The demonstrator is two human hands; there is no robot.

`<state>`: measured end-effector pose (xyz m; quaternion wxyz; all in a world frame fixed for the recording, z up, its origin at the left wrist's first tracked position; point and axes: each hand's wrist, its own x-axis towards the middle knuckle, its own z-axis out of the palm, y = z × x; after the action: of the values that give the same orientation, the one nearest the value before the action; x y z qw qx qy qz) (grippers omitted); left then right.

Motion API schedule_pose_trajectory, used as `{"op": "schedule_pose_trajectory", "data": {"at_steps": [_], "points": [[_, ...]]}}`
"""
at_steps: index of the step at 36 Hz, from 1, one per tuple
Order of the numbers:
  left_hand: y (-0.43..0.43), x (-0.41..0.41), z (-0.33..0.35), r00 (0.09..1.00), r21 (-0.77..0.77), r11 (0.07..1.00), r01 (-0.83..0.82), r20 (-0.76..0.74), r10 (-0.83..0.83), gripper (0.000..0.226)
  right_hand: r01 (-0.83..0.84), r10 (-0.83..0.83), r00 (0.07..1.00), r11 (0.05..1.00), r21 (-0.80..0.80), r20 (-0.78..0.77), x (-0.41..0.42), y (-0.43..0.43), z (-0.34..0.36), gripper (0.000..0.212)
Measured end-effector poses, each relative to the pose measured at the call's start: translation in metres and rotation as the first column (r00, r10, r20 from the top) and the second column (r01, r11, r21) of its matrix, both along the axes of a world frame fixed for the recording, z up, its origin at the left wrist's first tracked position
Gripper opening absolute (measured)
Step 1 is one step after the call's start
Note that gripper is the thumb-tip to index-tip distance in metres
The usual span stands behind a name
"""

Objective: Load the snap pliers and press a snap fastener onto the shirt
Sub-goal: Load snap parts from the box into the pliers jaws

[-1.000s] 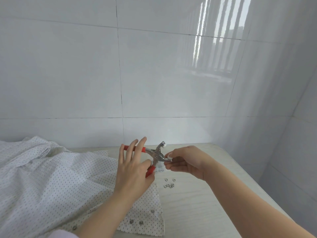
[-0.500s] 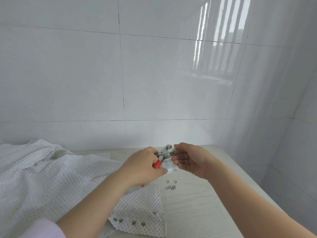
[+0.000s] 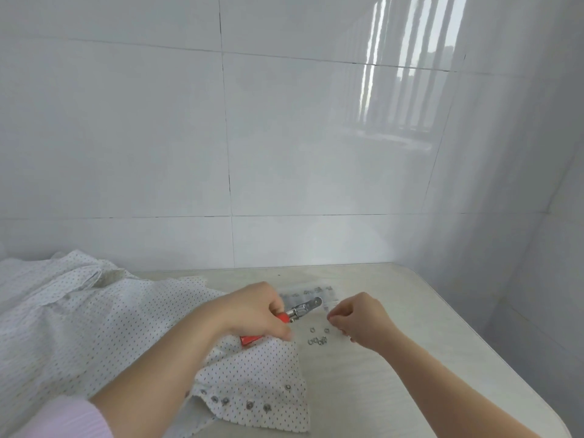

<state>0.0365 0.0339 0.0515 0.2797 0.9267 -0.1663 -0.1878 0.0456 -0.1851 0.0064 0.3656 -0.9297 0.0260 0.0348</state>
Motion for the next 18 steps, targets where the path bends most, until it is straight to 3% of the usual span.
{"op": "schedule_pose_trajectory", "data": {"at_steps": [3,11,18], "points": [[0.001,0.004,0.003,0.999,0.035,0.999,0.030,0.015,-0.031,0.026,-0.041,0.043,0.999,0.992,-0.122,0.015,0.000,0.001,-0.008,0.013],[-0.002,0.017,0.007,0.995,0.163,0.982,0.100,0.000,-0.101,0.028,-0.091,0.111,0.989,0.977,-0.191,0.096,0.004,0.004,-0.018,0.009],[-0.002,0.022,0.004,0.995,0.119,0.988,0.096,0.002,-0.097,0.034,-0.105,0.138,0.982,0.966,-0.237,0.127,0.004,0.004,-0.020,0.014]]}}
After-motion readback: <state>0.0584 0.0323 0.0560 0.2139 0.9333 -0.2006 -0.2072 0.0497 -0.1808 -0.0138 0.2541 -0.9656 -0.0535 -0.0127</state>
